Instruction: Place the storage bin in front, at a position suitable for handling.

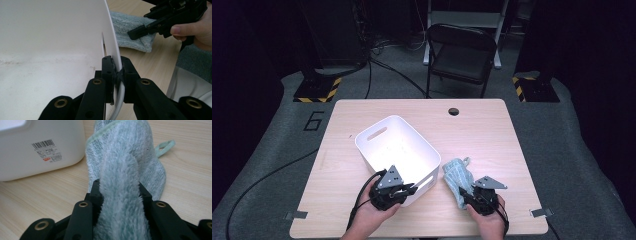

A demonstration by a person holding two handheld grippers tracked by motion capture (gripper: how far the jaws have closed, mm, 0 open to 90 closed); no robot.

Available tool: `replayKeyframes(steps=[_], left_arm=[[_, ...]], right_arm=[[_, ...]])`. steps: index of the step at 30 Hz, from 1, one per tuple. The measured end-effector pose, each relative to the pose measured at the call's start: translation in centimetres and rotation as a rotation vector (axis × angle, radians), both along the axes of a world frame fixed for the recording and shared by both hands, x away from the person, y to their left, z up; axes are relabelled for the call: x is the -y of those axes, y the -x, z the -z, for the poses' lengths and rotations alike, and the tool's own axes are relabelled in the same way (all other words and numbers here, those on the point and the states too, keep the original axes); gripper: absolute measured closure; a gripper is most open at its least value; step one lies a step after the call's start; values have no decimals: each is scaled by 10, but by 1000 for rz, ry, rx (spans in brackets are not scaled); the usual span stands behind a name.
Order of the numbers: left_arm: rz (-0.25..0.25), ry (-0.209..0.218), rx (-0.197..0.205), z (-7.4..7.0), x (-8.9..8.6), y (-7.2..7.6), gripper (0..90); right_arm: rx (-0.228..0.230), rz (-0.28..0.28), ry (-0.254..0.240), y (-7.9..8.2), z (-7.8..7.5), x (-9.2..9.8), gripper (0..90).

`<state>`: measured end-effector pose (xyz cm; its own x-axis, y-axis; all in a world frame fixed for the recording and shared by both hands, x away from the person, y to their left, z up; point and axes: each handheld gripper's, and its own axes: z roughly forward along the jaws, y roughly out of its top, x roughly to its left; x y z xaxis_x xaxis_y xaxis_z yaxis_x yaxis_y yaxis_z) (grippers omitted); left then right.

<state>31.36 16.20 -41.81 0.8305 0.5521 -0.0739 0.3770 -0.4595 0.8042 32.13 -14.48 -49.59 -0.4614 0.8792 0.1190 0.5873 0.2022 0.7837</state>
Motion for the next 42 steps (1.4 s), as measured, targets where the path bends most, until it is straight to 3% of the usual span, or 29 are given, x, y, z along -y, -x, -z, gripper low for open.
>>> replayKeyframes(steps=[10, 15, 20, 29, 33, 39, 42], left_arm=[[21, -7, 2, 0, 4, 3, 830], [21, -8, 1, 0, 4, 4, 830], [34, 7, -11, 1, 5, 5, 825], [72, -5, -9, 0, 10, 8, 826], [78, -2, -19, 0, 11, 8, 823], [87, 0, -14, 0, 12, 9, 821], [88, 1, -15, 0, 12, 9, 821]], right_arm=[[3, -35, 27, -1, 2, -13, 668], [10, -51, 1, 1, -1, -15, 668], [26, -108, -41, 6, -4, -20, 669], [39, -192, -32, 6, -1, -31, 672], [27, -214, -19, 4, 2, -34, 675], [-41, -222, -36, 1, 11, -35, 678], [-33, -217, -41, 1, 9, -36, 678]])
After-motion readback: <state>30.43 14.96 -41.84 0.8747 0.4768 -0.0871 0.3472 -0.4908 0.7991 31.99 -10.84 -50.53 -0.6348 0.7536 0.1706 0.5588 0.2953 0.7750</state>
